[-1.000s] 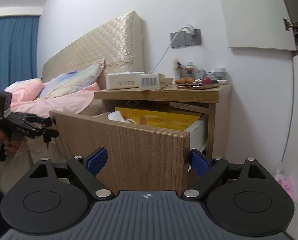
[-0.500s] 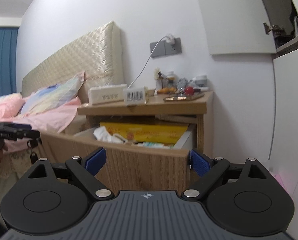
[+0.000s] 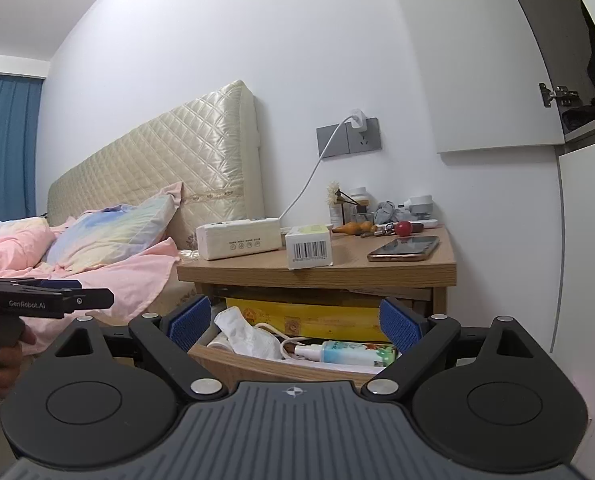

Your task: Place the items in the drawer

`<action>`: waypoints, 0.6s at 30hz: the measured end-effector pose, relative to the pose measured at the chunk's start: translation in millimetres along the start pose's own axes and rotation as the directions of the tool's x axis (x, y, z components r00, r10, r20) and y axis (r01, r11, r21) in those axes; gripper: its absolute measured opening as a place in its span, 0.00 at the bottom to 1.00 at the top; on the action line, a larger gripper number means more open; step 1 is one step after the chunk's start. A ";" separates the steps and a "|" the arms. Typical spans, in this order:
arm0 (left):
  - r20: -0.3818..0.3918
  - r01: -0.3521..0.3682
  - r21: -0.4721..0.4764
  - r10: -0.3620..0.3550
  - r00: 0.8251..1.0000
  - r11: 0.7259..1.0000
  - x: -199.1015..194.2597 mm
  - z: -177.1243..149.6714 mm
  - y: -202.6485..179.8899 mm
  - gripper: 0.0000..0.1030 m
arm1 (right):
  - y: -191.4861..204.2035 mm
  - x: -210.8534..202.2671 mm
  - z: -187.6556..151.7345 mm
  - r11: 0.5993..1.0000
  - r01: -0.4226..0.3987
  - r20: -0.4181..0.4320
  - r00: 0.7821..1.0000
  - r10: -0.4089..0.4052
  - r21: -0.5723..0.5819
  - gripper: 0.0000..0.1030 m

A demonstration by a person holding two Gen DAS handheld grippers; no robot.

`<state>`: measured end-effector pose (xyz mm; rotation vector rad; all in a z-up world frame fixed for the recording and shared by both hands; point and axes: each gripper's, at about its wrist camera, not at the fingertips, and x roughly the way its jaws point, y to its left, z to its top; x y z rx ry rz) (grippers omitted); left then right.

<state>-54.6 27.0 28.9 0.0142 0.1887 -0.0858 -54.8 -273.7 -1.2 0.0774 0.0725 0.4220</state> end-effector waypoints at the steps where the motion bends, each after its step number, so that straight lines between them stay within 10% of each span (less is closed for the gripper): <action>1: -0.001 -0.006 0.002 0.006 1.000 1.000 1.2 0.4 -2.1 0.96 | 3.3 2.5 1.0 1.000 0.006 0.005 1.000 -0.006 0.003 0.91; 18: 0.082 -0.144 -0.028 0.146 0.986 0.989 19.9 0.0 -40.0 0.99 | 31.0 37.0 5.2 0.998 0.058 0.011 0.998 -0.058 0.029 1.00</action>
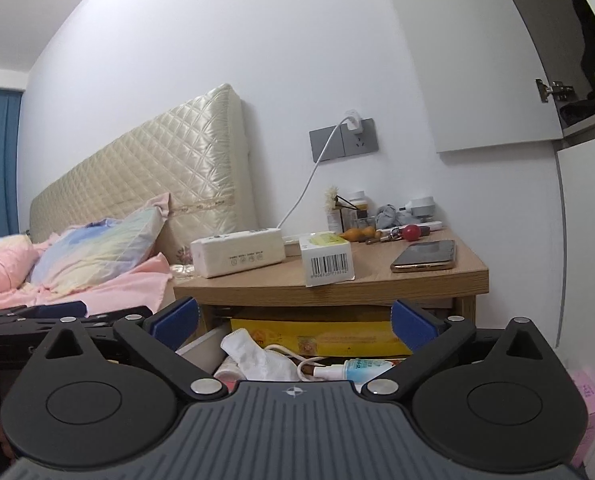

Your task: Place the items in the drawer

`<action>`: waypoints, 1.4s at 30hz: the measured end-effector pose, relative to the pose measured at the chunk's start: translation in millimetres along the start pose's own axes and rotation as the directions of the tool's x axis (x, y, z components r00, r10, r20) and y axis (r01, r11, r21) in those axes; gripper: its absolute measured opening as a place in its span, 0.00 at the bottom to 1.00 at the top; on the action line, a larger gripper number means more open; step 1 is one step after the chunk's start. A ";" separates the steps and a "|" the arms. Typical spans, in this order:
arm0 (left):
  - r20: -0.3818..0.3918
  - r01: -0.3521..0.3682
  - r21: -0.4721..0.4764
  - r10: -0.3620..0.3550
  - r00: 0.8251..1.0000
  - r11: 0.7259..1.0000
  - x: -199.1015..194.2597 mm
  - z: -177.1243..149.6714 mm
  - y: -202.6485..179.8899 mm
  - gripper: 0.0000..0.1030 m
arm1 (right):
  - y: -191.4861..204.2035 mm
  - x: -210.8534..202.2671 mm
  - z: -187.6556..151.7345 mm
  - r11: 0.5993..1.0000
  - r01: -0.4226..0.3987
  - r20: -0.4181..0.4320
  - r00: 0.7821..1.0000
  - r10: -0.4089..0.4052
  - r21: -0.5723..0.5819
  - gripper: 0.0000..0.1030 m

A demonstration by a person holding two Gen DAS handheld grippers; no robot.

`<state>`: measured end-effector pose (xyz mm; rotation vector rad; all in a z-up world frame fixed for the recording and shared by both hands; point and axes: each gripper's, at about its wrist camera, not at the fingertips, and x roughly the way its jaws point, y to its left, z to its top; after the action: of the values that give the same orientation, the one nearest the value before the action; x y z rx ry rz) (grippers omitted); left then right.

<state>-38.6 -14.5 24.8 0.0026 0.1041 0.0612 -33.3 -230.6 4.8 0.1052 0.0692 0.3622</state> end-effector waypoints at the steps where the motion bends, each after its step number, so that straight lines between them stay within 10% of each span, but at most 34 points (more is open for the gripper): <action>1: 0.015 -0.015 0.008 0.015 1.000 1.000 0.4 -1.8 1.3 0.99 | 0.7 1.6 -0.2 1.000 0.006 0.000 1.000 -0.006 0.001 1.00; 42: -0.016 -0.007 -0.010 0.007 1.000 1.000 -0.5 -13.6 15.7 0.99 | 7.4 7.2 -11.0 0.995 0.093 0.021 0.996 -0.092 -0.025 1.00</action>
<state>-41.4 1.1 11.5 -0.0078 0.1202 0.0684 -30.1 -220.2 -5.6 0.0794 0.0498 0.2693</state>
